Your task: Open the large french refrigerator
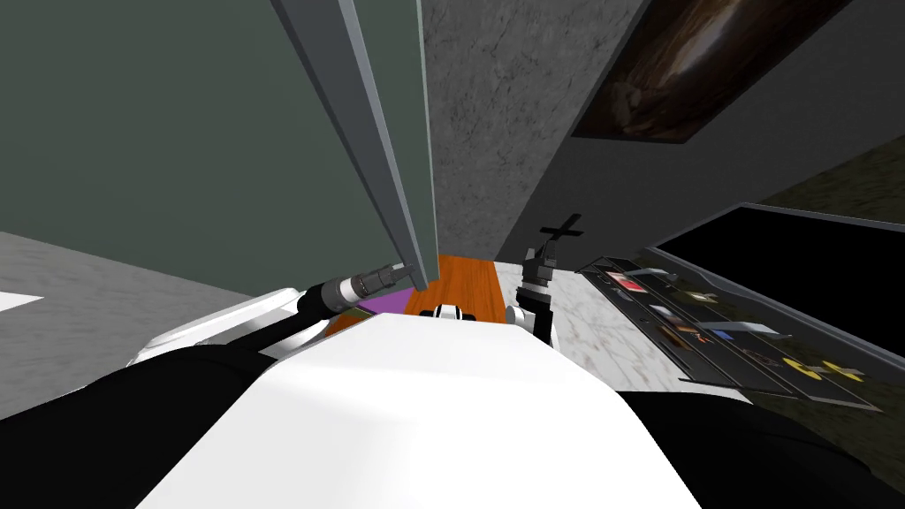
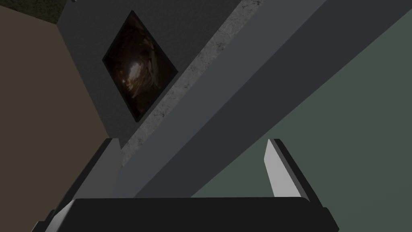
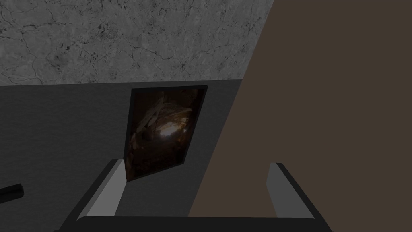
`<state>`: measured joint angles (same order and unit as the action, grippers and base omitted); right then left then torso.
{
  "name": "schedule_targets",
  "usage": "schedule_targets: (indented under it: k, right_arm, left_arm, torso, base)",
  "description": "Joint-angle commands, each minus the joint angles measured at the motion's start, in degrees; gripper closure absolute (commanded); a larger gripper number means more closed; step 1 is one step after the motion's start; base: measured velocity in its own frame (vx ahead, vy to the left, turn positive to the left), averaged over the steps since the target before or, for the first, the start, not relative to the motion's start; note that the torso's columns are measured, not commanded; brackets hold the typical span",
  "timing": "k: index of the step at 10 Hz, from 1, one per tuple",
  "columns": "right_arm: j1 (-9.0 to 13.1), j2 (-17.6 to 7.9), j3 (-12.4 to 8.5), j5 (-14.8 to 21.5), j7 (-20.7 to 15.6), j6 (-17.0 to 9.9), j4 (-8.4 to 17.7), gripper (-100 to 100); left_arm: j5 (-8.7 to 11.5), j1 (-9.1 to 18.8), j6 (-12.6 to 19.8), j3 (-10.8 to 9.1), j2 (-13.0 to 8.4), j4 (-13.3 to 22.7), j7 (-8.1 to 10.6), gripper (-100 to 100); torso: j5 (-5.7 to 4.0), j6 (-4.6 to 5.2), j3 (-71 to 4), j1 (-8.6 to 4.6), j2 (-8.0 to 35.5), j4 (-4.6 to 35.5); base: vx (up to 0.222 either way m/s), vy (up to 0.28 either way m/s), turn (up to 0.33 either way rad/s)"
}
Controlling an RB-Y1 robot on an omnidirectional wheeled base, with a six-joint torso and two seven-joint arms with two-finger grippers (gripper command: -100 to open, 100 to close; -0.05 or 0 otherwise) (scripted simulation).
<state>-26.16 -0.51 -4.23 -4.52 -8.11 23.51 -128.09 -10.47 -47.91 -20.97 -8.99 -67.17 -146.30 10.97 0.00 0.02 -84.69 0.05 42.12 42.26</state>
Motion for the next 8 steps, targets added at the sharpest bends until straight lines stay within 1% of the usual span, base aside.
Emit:
schedule_targets:
  k: [1,3,4,6,7,8]
  right_arm:
    - [0.0,0.0,0.0,0.0,0.0,0.0,0.0,0]
    - [0.01,0.0,0.0,0.0,0.0,0.0,0.0,0]
    - [0.01,0.0,0.0,0.0,0.0,0.0,0.0,0]
    - [0.01,0.0,0.0,0.0,0.0,0.0,0.0,0]
    - [0.01,0.0,0.0,0.0,0.0,0.0,0.0,0]
    - [0.01,0.0,0.0,0.0,0.0,0.0,0.0,0]
  left_arm:
    - [2.4,-0.53,-1.42,-4.66,-2.06,0.66,2.22,-100]
    - [4.42,-0.75,-2.52,-8.25,-3.91,1.29,4.13,-100]
    - [5.44,-0.87,-3.07,-9.73,-4.84,1.6,5.09,-100]
    - [7.47,-1.09,-4.17,-13.93,-6.69,2.23,7.0,-100]
    - [6.75,-1.34,-3.93,-12.69,-5.97,2.16,6.26,-100]
    - [6.84,-1.33,-3.98,-12.85,-6.04,2.26,6.42,0]
  torso:
    - [0.01,-0.03,0.12,0.0,0.18,0.05]
    - [-0.01,-0.02,0.2,-0.1,0.27,0.06]
    - [-0.02,-0.02,0.18,-0.1,0.25,0.06]
    - [-0.06,-0.02,0.22,-0.16,0.34,0.12]
    - [-0.05,-0.01,0.21,-0.14,0.31,0.1]
    - [-0.02,0.02,0.18,-0.1,0.26,0.08]
  base:
    - [-0.002,-0.03,0.071]
    - [-0.014,-0.044,0.073]
    - [-0.016,-0.046,0.054]
    - [-0.011,-0.04,0.069]
    - [-0.005,-0.013,0.02]
    - [0.0,0.0,0.0]
